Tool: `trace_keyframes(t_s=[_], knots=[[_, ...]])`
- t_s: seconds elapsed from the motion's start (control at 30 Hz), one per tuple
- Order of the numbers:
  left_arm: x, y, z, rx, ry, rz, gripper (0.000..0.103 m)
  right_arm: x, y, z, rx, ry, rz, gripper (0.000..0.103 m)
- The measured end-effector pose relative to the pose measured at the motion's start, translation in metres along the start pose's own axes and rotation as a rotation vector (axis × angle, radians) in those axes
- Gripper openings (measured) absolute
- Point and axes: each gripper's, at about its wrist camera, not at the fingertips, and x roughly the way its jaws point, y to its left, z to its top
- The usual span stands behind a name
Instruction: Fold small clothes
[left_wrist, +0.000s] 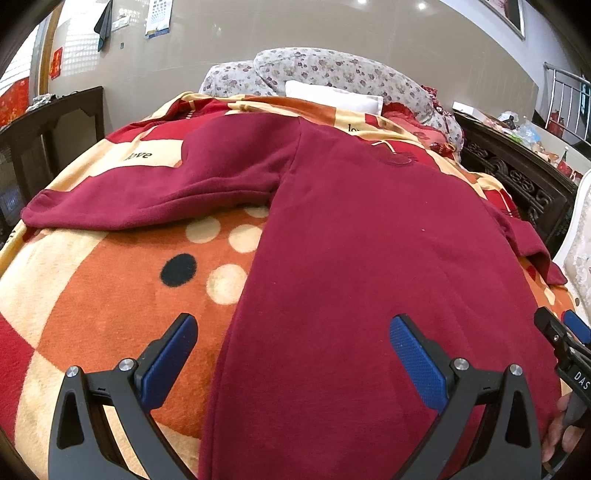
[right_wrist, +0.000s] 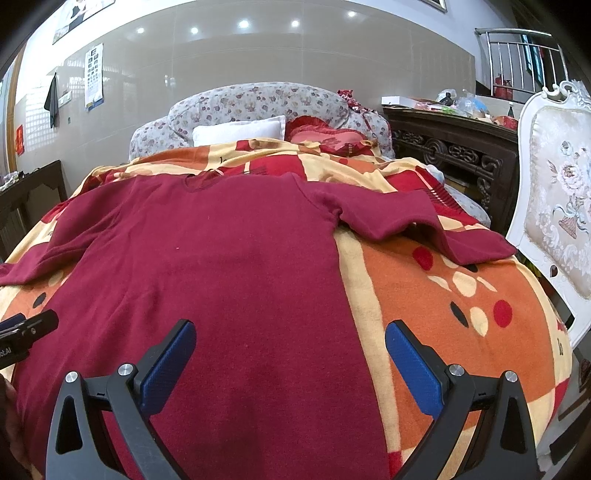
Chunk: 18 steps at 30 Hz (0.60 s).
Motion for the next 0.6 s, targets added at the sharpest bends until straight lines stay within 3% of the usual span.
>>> trace_keyframes(t_s=[0.6], knots=[[-0.0013, 0.0000, -0.0010, -0.011, 0.008, -0.002, 0.103, -0.0012, 0.0006, -0.0004, -0.002, 0.000, -0.001, 0.103]])
